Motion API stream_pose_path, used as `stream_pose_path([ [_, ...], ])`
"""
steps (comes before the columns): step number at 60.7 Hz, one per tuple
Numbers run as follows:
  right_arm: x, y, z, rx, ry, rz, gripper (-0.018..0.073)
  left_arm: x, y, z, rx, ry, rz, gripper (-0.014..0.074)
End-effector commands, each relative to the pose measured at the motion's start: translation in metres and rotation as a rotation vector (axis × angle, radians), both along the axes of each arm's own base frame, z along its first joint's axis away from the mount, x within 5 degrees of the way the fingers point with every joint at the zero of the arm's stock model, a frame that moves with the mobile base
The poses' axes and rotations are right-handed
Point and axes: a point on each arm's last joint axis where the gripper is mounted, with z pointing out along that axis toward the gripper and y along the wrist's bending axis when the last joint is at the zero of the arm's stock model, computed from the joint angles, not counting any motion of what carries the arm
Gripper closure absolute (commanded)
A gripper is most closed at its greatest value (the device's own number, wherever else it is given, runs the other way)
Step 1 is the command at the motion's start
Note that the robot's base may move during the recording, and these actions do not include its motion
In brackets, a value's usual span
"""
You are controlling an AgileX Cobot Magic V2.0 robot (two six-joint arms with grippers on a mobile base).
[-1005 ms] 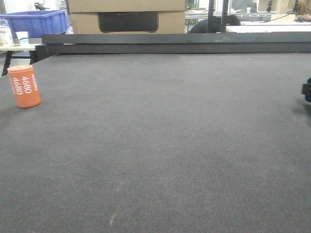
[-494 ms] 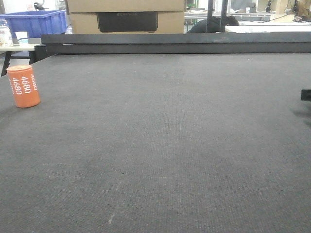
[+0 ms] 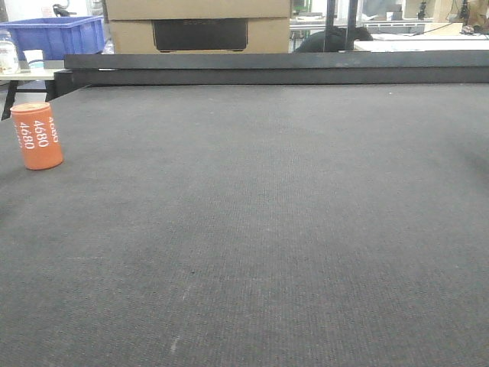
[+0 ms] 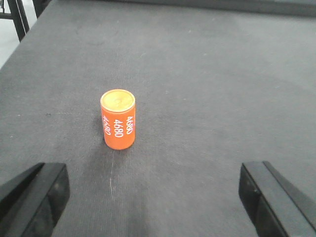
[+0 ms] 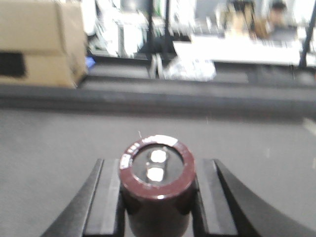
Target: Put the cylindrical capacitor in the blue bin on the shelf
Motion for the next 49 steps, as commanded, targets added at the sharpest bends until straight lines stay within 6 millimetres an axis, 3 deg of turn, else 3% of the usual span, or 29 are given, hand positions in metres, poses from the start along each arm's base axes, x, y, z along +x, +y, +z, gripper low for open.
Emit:
stream_pose_path([
  [1,-0.020,0.004,0.019,-0.027,0.005,0.020,0.0717,0.017,-0.007,-0.010,-0.003,-0.044,-0.017,-0.0006],
  [13,-0.051,0.007,0.037,-0.025,0.038,0.033,0.0717,0.060,-0.019,-0.047,-0.018,-0.053,-0.027,-0.0006],
  [23,-0.065,0.008,0.045,-0.034,0.025,0.035,0.0717,0.087,-0.023,-0.080,-0.078,-0.052,0.027,-0.0006],
  [33,-0.069,0.009,0.046,-0.032,0.045,0.037,0.0717,0.104,-0.023,-0.109,-0.113,-0.079,0.082,-0.0006],
  [49,-0.069,0.009,0.045,-0.031,0.051,0.037,0.0717,0.133,-0.025,-0.130,-0.145,-0.068,0.164,-0.0006],
])
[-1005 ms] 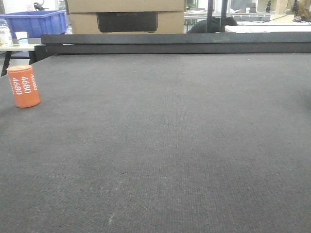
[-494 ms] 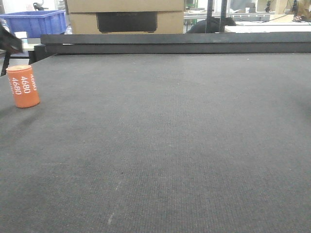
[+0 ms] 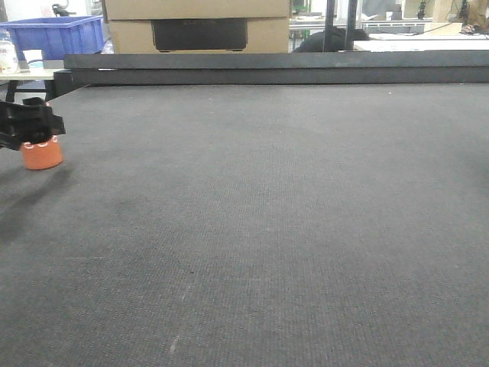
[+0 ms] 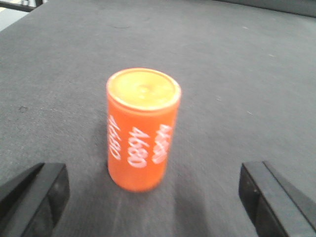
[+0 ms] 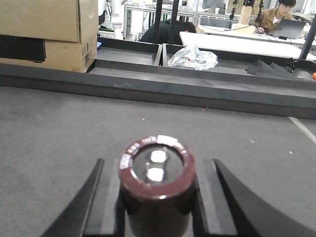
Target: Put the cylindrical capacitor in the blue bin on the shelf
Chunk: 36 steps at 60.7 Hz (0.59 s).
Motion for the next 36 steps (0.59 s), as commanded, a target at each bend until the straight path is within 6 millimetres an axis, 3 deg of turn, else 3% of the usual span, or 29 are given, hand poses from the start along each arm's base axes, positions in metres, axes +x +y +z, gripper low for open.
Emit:
stream_pose_path([
  [1,-0.001,0.000,0.004,-0.012,-0.032,0.001,0.0717,0.011,-0.001,0.001,-0.032,-0.034,0.046,-0.0006],
  [18,-0.001,0.000,0.004,-0.012,-0.032,0.001,0.0717,0.049,0.009,-0.007,-0.043,-0.030,0.107,-0.0006],
  [36,-0.002,0.000,0.004,-0.012,-0.024,0.001,0.0717,0.064,0.004,-0.020,0.009,0.010,0.037,-0.0006],
])
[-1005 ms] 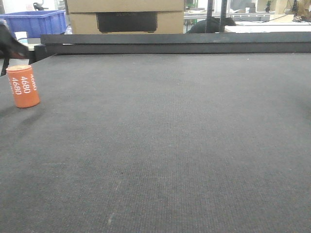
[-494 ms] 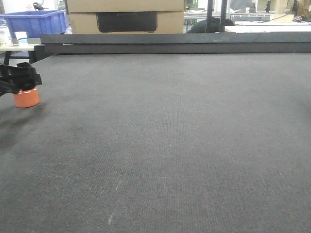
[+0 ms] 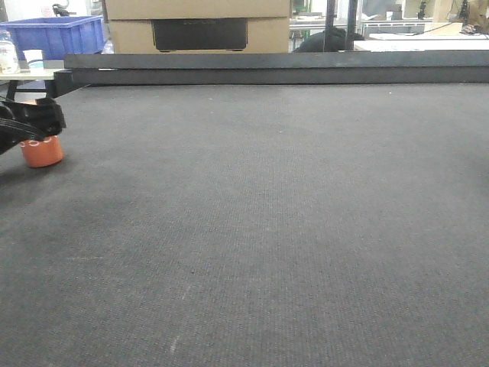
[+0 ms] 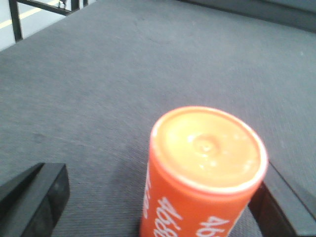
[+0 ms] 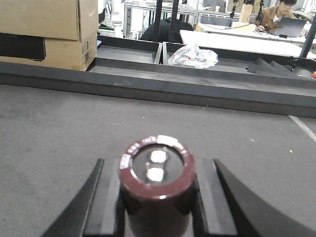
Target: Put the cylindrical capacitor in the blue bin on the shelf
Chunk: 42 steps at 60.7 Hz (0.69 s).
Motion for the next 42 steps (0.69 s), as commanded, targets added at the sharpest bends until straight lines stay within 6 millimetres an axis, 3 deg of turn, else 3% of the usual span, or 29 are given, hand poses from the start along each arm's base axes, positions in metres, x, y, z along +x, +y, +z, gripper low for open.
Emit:
stream_pose_path([
  [1,-0.001,0.000,0.004,-0.012,-0.028,0.001,0.0717,0.005,-0.004,-0.004,0.032,0.016,-0.051,-0.0006],
  [28,-0.002,0.000,0.002,-0.011,-0.010,0.001,0.0717,0.012,-0.003,-0.003,0.024,0.000,-0.039,0.0010],
  [34,-0.002,0.000,0.002,-0.011,-0.010,0.001,0.0717,0.016,-0.004,0.001,0.022,-0.013,-0.039,0.0077],
  [42,-0.002,0.000,0.002,-0.011,-0.008,0.001,0.0717,0.021,-0.006,0.000,0.022,0.013,-0.042,0.0285],
])
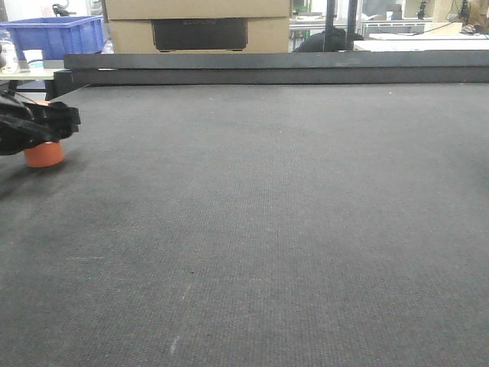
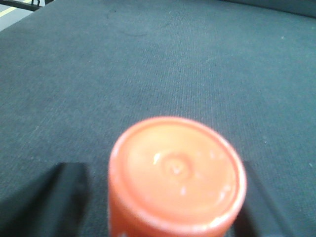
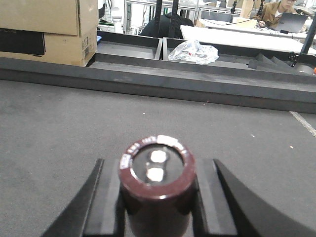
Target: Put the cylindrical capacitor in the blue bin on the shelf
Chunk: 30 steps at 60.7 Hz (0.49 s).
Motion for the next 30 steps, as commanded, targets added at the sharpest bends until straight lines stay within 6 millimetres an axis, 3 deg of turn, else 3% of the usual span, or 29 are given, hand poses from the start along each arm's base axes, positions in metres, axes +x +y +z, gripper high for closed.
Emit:
stream_pose_path([
  [1,-0.001,0.000,0.004,-0.012,-0.023,0.001,0.0717,0.004,0.002,-0.002,-0.004,0.017,0.011,0.0311],
  [15,-0.002,0.000,0.003,-0.011,-0.018,0.001,0.0717,0.001,0.001,-0.006,0.006,0.121,0.004,0.0709],
  [22,-0.002,0.000,0.003,-0.011,-0.018,0.001,0.0717,-0.005,0.001,0.008,0.017,0.177,-0.014,0.0707],
  [30,-0.002,0.000,0.003,-0.011,-0.016,0.001,0.0717,-0.019,0.002,0.053,0.030,0.203,-0.041,0.0707],
])
